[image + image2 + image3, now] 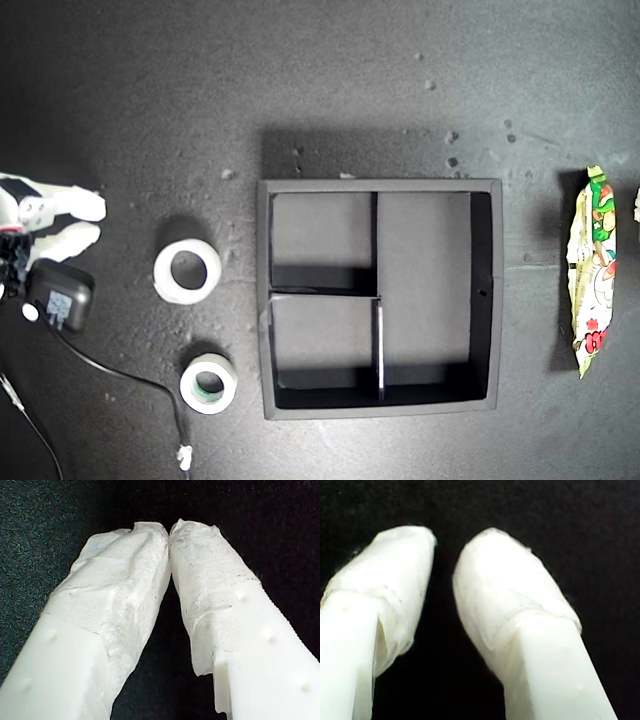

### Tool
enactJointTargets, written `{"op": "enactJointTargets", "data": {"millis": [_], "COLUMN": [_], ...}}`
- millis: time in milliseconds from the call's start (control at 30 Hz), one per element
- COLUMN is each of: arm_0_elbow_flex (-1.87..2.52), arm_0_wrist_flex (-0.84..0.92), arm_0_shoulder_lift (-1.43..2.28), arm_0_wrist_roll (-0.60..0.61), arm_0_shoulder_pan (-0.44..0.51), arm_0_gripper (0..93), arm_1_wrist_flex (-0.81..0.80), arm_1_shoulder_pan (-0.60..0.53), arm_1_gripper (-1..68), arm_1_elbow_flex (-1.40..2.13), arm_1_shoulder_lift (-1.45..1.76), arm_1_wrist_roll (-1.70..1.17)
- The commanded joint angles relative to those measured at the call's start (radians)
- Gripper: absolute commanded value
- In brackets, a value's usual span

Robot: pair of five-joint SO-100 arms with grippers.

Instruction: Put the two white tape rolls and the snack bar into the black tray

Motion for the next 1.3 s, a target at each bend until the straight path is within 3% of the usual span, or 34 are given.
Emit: {"op": "enactJointTargets", "data": {"millis": [0, 467, 767, 867, 1067, 1267], "arm_0_elbow_flex": [0.057, 0.057, -0.077, -0.127, -0.209, -0.325], "arm_0_wrist_flex": [-0.078, -0.092, -0.209, -0.213, -0.308, -0.388], "arm_0_shoulder_lift": [0.048, 0.048, 0.048, 0.048, 0.048, 0.003], "arm_0_wrist_roll": [0.002, 0.008, 0.199, 0.212, 0.204, 0.206], "arm_0_shoulder_pan": [-0.012, -0.009, 0.077, 0.114, 0.086, 0.044], "arm_0_gripper": [0.2, 1.2, 19.9, 21.9, 22.3, 22.4], "arm_1_wrist_flex": [-0.018, -0.02, -0.377, -0.486, -0.546, -0.394], "arm_1_shoulder_pan": [-0.051, -0.04, -0.018, -0.044, 0.009, 0.091], "arm_1_gripper": [-0.2, -0.2, -0.3, -0.3, -0.4, -0.4], "arm_1_elbow_flex": [0.011, 0.011, 0.011, 0.011, 0.011, 0.011], "arm_1_shoulder_lift": [-0.005, -0.005, -0.005, -0.005, -0.005, -0.005], "arm_1_wrist_roll": [0.069, 0.046, -0.456, -0.52, -0.112, 0.426]}}
